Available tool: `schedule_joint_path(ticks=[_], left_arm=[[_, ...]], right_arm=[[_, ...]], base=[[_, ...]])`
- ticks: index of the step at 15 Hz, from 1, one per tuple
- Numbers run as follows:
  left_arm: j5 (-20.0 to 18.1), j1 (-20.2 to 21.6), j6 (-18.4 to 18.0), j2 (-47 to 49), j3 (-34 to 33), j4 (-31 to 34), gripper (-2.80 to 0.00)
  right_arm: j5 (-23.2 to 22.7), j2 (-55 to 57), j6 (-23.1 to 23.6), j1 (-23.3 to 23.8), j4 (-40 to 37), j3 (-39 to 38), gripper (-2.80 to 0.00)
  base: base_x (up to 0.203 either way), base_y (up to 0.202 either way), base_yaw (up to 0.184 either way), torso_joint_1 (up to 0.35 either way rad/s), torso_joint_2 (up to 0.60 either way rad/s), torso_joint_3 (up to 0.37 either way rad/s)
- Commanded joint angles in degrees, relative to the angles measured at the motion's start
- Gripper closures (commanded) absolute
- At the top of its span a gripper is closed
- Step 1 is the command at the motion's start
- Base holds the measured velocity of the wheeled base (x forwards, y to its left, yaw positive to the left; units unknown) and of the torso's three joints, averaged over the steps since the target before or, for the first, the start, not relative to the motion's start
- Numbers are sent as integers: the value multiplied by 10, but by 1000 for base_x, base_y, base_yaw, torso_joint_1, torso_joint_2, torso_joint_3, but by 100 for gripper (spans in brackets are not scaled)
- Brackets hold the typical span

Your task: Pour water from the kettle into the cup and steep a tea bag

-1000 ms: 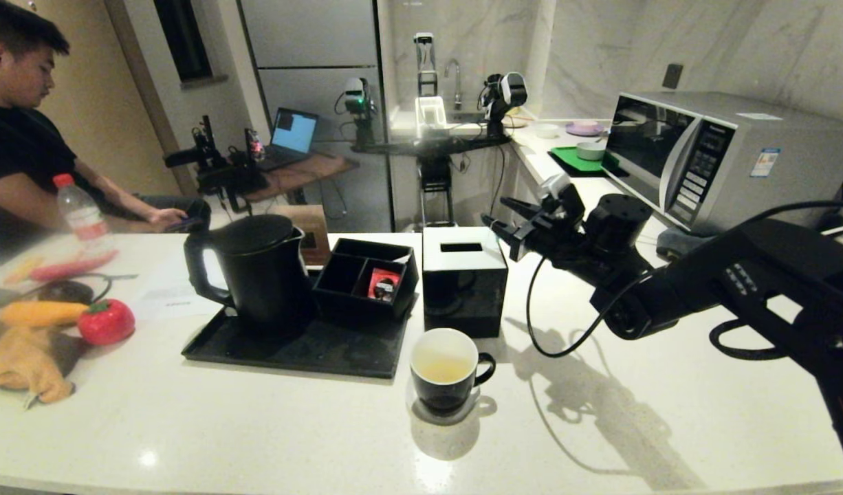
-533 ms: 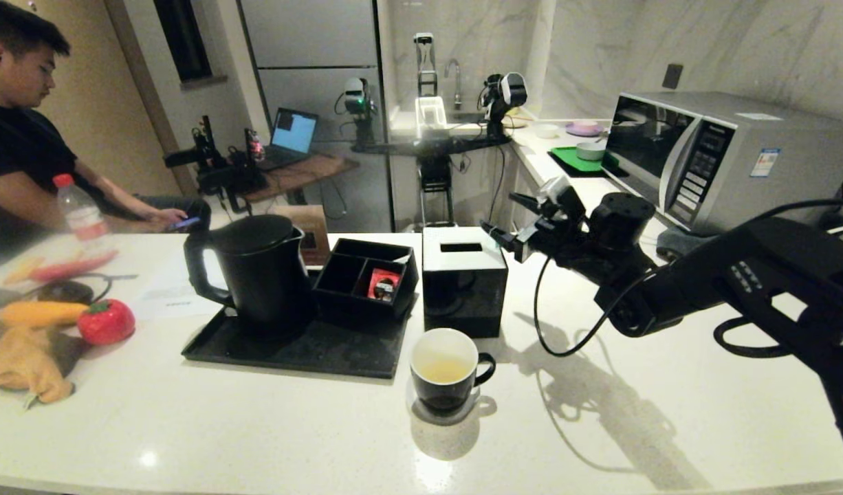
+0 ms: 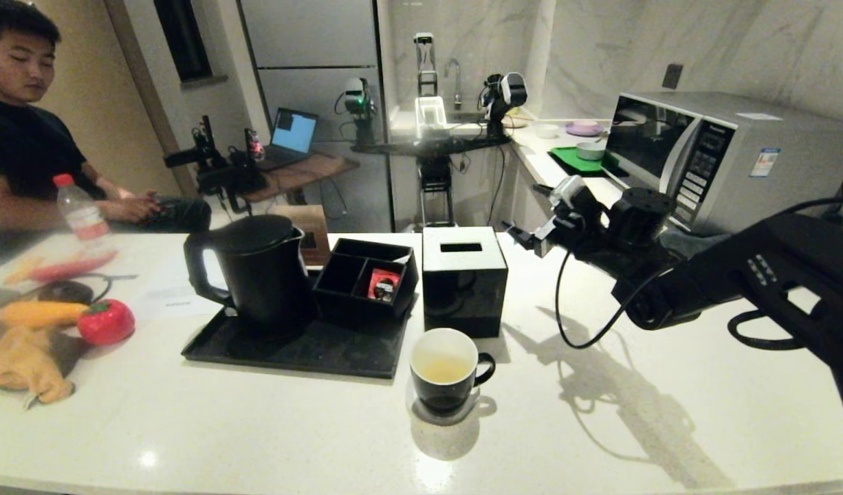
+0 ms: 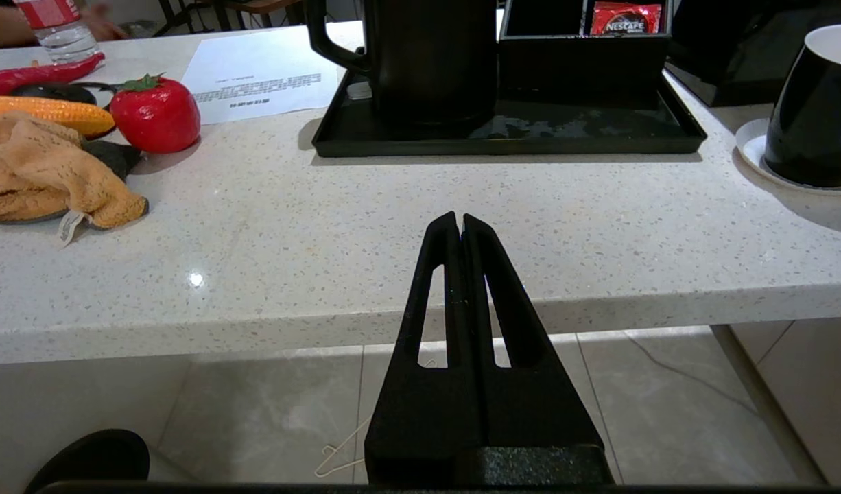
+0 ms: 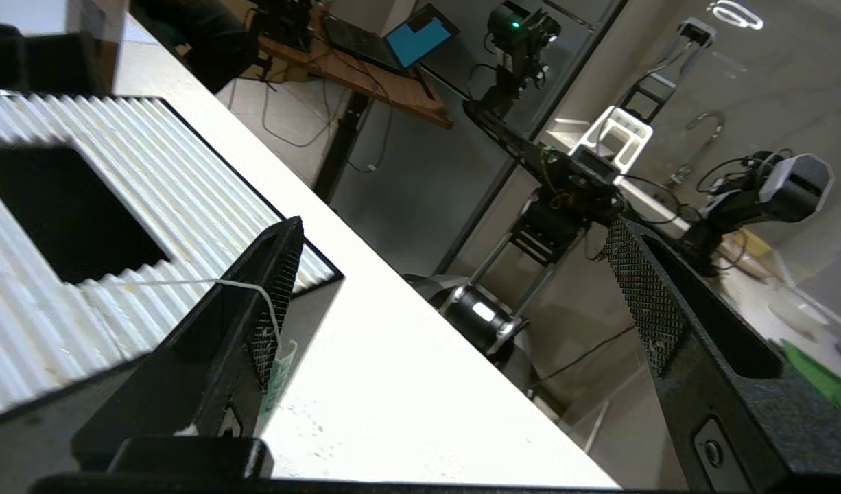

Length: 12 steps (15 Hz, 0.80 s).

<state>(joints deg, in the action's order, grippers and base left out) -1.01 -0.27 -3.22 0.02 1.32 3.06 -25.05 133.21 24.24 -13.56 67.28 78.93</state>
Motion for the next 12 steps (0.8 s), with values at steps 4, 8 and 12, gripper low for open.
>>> schedule_joint_path(ticks=[4,8,12], left_arm=[[0,0,0,0,0,0,0],[0,0,0,0,0,0,0],[0,0,0,0,0,0,0]], right_arm=[[-2,5,25,6,7,-12,-280],[-2,7,37,8,16,-48,-280],[-2,15,40,10,22,-55,-280]], base=[[0,0,0,0,0,0],[0,0,0,0,0,0],[0,0,0,0,0,0]])
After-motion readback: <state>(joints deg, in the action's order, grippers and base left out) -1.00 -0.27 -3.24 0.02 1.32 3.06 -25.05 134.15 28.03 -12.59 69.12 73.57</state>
